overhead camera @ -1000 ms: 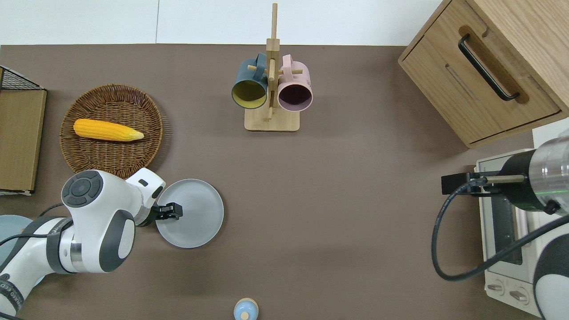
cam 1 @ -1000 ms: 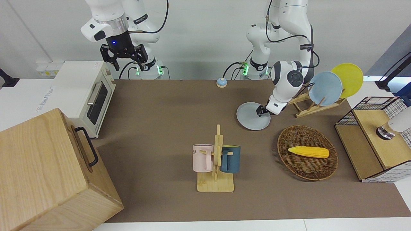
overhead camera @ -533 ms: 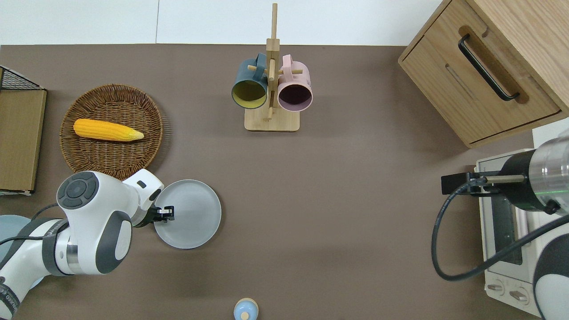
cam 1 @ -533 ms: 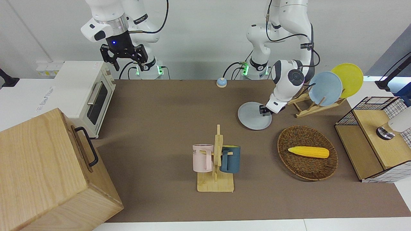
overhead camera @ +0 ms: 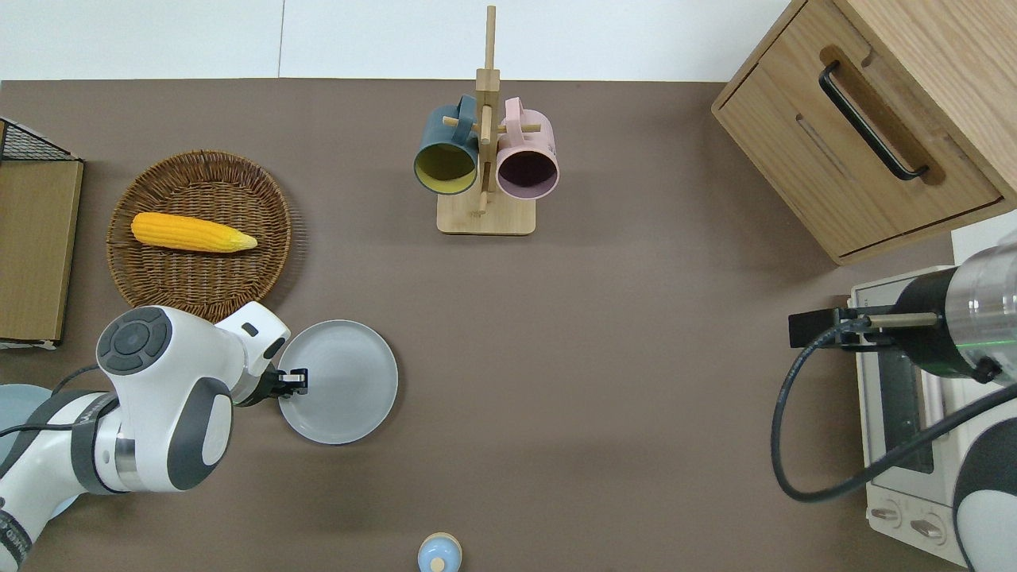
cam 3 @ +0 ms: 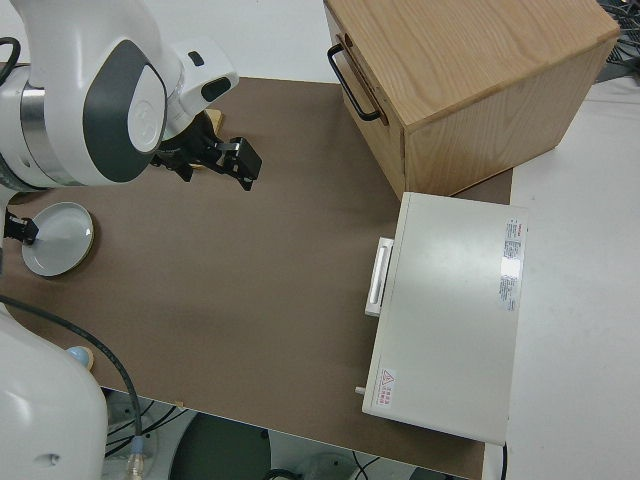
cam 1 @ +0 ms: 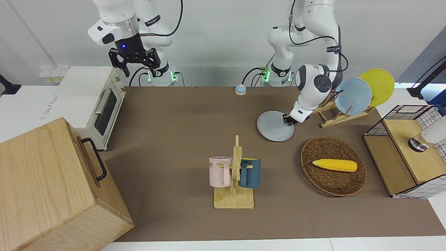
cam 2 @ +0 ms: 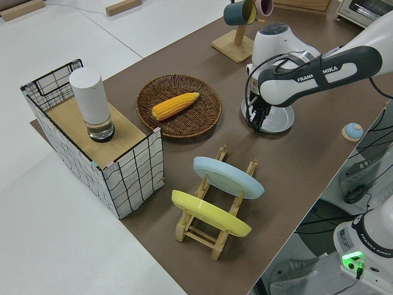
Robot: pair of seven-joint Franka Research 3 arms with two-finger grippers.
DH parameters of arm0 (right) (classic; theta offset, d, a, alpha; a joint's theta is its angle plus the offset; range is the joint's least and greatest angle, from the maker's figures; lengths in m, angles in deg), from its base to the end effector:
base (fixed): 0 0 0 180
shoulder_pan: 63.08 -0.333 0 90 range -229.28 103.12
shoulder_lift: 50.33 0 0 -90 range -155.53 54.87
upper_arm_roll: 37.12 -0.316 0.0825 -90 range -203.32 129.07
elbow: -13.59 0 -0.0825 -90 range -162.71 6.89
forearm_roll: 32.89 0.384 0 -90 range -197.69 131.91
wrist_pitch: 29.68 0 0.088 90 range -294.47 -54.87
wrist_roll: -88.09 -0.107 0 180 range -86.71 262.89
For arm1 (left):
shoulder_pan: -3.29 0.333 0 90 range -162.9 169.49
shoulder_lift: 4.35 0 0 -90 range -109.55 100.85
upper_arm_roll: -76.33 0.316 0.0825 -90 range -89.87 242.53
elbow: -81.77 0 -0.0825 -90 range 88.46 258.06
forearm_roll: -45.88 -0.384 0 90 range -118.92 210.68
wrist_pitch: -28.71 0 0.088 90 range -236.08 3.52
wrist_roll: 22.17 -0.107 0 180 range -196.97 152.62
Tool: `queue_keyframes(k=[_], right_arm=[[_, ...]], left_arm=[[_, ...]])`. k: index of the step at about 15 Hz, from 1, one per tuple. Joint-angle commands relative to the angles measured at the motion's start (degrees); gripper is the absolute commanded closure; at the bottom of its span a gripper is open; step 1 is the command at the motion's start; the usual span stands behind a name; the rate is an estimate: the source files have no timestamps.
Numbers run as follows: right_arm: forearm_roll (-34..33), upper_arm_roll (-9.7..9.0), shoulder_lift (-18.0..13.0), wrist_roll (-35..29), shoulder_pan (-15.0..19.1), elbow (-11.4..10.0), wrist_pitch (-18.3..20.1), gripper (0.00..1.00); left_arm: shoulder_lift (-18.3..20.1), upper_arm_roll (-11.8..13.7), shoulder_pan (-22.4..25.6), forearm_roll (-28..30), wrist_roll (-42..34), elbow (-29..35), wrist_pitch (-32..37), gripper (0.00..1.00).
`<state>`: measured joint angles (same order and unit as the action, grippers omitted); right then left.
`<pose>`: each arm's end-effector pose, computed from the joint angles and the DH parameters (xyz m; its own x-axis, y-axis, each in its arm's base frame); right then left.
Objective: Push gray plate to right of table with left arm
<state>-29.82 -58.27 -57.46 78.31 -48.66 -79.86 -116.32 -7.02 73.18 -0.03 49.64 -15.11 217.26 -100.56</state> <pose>0.5061 0.0789 0.6526 0.9986 -0.0528 -0.0042 -0.0528 -0.9986 -0.0081 0.4819 -0.0565 0.2945 0.9857 0.0528 -0.1600 0.0578 -0.9980 0.0268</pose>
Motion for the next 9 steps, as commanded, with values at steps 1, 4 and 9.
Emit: queue_keyframes(k=[1, 4, 9], right_arm=[[1.2, -0.83, -1.6, -0.6, 1.4, -1.6, 0.0, 0.005], [1.2, -0.83, -1.6, -0.6, 1.4, -1.6, 0.0, 0.005], [1.2, -0.83, -1.6, -0.6, 1.4, -1.6, 0.0, 0.005]], left_arm=[[-0.3, 0.5, -0.4, -0.8, -0.2, 1.6, -1.7, 1.00], [-0.3, 0.3, -0.5, -0.9, -0.1, 1.6, -1.6, 1.00], [-0.3, -2.2, -1.6, -0.2, 1.0, 1.6, -1.6, 1.00]])
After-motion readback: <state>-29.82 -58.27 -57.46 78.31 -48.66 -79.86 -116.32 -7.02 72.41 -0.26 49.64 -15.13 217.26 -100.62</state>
